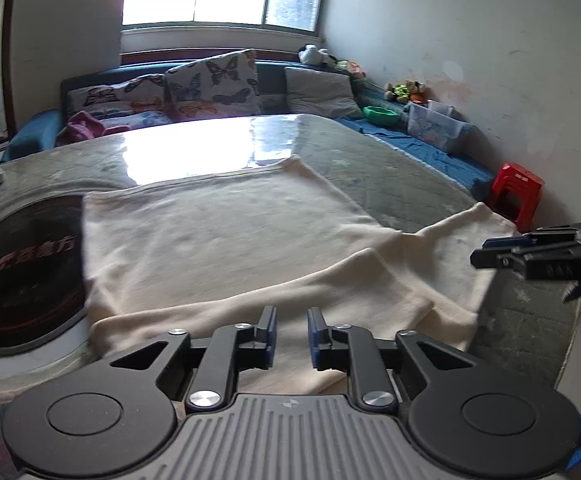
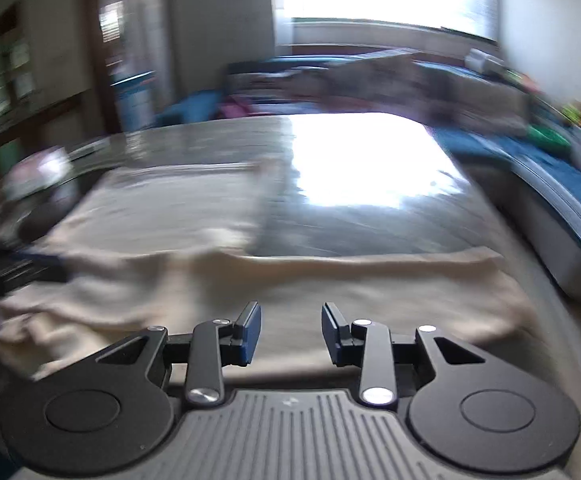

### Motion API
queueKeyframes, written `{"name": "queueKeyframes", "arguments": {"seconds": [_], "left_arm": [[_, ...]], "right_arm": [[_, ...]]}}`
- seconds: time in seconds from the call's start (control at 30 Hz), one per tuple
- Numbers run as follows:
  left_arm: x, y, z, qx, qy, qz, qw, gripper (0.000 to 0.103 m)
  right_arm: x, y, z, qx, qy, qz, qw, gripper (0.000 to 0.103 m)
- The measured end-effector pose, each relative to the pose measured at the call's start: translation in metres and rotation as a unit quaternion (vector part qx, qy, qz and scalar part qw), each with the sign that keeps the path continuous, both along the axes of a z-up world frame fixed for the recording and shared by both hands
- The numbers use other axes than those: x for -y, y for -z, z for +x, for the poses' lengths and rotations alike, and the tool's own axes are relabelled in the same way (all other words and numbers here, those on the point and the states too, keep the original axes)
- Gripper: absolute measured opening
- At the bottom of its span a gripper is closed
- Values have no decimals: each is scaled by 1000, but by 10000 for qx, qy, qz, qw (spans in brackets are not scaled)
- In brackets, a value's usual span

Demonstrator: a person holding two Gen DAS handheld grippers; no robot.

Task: Fold clothes
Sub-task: 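Move the right gripper to the opposite side edge and grasp it, then lift and fold that side over the body with the right gripper, release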

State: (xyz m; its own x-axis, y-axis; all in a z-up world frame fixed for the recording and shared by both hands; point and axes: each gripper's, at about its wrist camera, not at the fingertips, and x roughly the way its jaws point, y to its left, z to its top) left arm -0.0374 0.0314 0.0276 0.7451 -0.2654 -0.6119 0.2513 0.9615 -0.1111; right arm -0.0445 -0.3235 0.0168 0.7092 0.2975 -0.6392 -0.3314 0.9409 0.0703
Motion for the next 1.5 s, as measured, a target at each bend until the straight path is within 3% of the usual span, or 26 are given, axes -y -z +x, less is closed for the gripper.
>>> {"name": "queueKeyframes", "arguments": {"seconds": [0.17,0.27,0.53,0.67,0.77,0.87,1.17,1.5], "left_arm": [[18,1,6,-16,212,54,9998,21],[27,3,11,-58,294,115,9995,27],[45,8,16,-141,418,211,9988,28],[50,11,18,-182,457,275,9984,29],[52,12,18,-182,462,312,9983,30],[54,11,19,-169,455,334,9983,30],[56,10,18,-125,457,268,9985,30],[65,11,12,-51,627,239,9977,30]], "right_arm": [[48,10,15,-88,1004,35,9949,33],[72,16,25,-86,1477,93,9890,33],[105,24,33,3,2230,428,9739,34],[105,25,34,56,2173,370,9754,30],[100,26,36,113,2117,193,9771,12],[102,19,32,214,2060,323,9778,6],[102,-14,18,589,1737,740,9802,4],[63,-63,9,922,917,976,9867,4]]}}
